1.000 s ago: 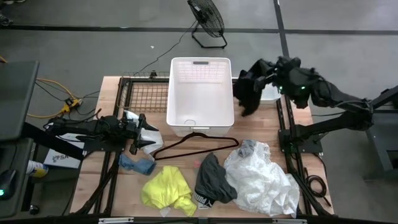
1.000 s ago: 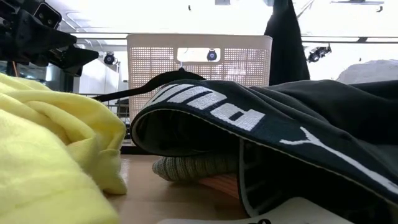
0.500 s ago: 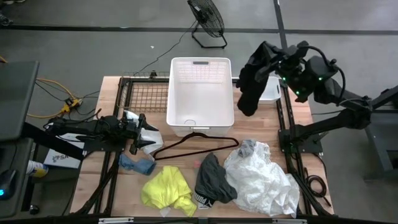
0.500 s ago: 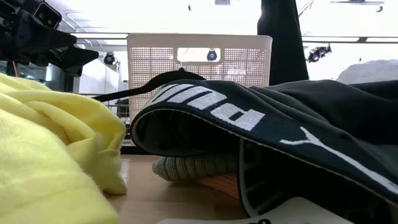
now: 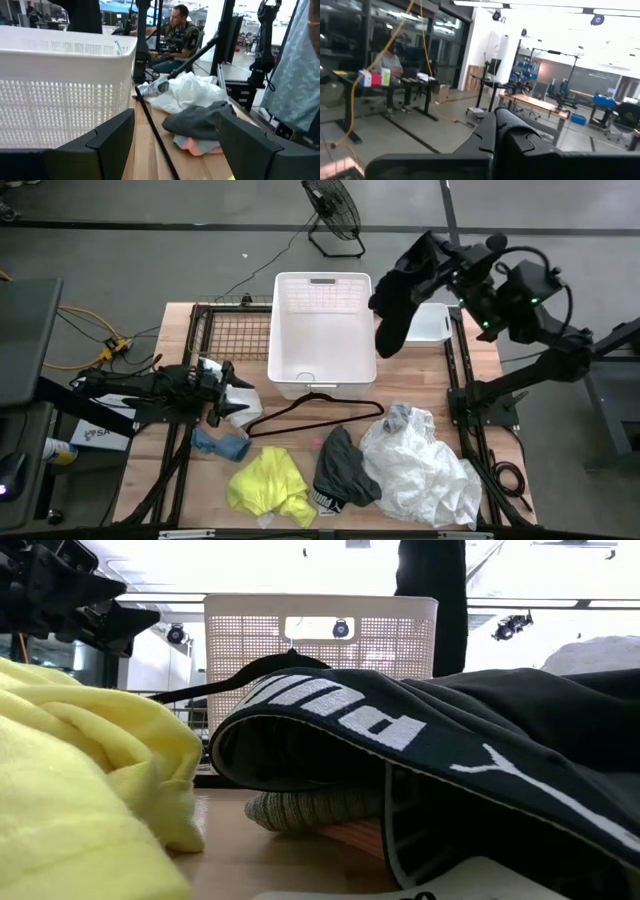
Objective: Pick & Place Cloths
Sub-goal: Put the black underwear into the wire basket
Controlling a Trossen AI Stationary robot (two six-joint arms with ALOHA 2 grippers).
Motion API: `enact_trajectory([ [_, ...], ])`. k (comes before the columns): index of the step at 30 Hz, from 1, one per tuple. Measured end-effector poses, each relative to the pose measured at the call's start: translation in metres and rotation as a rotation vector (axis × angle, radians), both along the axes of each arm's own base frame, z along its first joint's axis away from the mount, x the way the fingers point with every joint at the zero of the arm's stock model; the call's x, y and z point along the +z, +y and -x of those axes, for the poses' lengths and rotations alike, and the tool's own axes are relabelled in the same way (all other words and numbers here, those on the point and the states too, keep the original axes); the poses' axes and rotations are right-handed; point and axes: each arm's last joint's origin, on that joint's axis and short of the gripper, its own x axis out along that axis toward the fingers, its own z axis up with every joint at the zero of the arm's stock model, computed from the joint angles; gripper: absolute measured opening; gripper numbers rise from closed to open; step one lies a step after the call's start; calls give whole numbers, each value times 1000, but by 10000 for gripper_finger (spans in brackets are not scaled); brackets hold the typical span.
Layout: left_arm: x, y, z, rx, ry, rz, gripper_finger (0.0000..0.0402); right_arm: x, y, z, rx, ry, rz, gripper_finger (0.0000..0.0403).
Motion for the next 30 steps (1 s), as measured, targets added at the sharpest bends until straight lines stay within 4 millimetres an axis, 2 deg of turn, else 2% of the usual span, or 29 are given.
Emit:
enact_trajectory([
  [4, 10, 0, 1, 10, -105, 13, 271, 15, 2, 2, 10, -24, 18, 3],
  [7, 19, 3, 4, 86, -155, 31, 271, 24, 3, 0, 38, -38, 41, 3],
  [15, 63, 11, 10, 333, -210, 43, 271, 40, 4, -22, 202, -95, 115, 3],
  [22, 110, 12, 4, 425, -199, -55, 271, 35, -13, -60, 295, -100, 126, 3],
  [30, 168, 10, -25, 480, -85, -204, 271, 22, -47, -95, 535, -214, 54, 3],
])
